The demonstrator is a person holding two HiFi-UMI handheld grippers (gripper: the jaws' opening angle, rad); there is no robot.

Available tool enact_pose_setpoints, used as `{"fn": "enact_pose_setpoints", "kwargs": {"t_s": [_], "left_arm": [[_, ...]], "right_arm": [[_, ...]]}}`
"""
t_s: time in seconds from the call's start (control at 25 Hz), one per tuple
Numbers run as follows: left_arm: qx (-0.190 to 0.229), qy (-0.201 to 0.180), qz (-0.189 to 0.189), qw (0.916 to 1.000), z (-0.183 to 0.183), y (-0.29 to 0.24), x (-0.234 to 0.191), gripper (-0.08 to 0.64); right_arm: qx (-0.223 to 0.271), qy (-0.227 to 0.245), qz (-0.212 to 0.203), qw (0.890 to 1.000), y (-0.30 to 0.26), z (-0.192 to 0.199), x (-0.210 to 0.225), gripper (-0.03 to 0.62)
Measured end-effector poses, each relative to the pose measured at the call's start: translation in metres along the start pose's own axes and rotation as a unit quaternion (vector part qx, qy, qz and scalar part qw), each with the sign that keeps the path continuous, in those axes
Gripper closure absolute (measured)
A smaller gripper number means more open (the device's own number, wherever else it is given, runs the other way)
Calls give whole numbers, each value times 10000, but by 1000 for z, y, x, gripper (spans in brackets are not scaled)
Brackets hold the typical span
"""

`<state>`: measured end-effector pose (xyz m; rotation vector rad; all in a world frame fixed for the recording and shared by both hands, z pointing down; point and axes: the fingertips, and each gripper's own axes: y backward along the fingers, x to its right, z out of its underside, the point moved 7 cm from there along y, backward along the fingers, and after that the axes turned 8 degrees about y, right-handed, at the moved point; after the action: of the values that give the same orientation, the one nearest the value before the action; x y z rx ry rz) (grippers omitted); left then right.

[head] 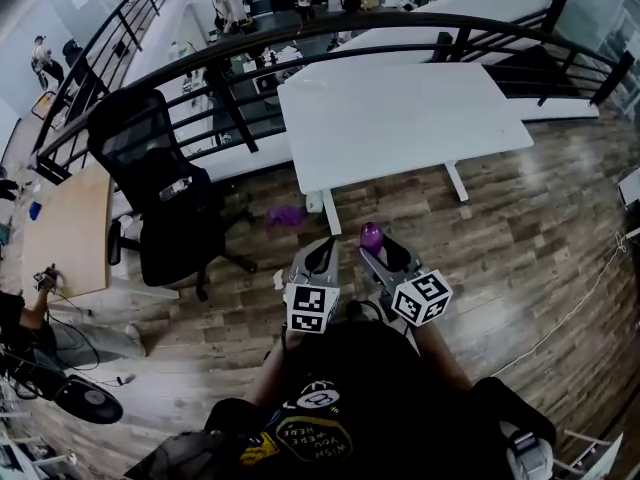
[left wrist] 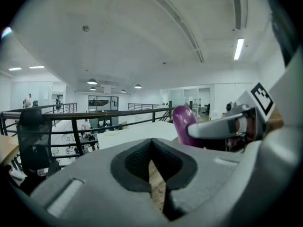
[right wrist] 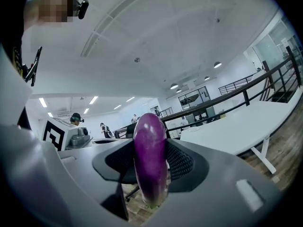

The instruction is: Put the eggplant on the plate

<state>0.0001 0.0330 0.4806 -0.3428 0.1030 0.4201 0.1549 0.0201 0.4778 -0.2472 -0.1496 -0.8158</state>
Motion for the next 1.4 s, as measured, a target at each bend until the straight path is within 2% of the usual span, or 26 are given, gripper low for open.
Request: {"fn": "enact_pose_setpoints", "kwargs": {"t_s": [0.08, 0.24, 0.36, 0.6, 0.72, 0.88, 1.0, 1.28, 1.4], "left_arm": [[-25, -62, -82, 9999, -7, -21, -10, 555], [-37, 189, -252, 9995, -18, -43, -34, 555], [-156, 229, -276, 9992, -22, -65, -48, 555], [-183, 261, -111, 9994, -34, -115, -88, 555], [-200, 257, -54, 9995, -47, -139, -125, 555], [-26, 245, 42, 9997, -73, -175, -180, 555], [-11, 512, 211, 9985, -84, -193, -213, 555], [-329, 877, 350, 9950, -81, -221, -248, 555], [-439, 686, 266, 9963, -76, -236, -259, 555]], "right_arm": [[-44, -71, -31, 10000, -10, -4, 19, 376], [-159, -144, -78, 9997, -32, -6, 40, 376], [-201, -173, -98, 9996, -55, -11, 56, 376], [-341, -156, -46, 9993, -118, -18, 85, 377], [-355, -70, -3, 9993, -160, -28, 95, 376], [-349, 129, 88, 9993, -217, -49, 114, 376], [-399, 148, 253, 9988, -248, -59, 126, 377], [-686, 65, 366, 9970, -292, -65, 136, 376], [-786, 18, 363, 9962, -310, -63, 145, 376]]}}
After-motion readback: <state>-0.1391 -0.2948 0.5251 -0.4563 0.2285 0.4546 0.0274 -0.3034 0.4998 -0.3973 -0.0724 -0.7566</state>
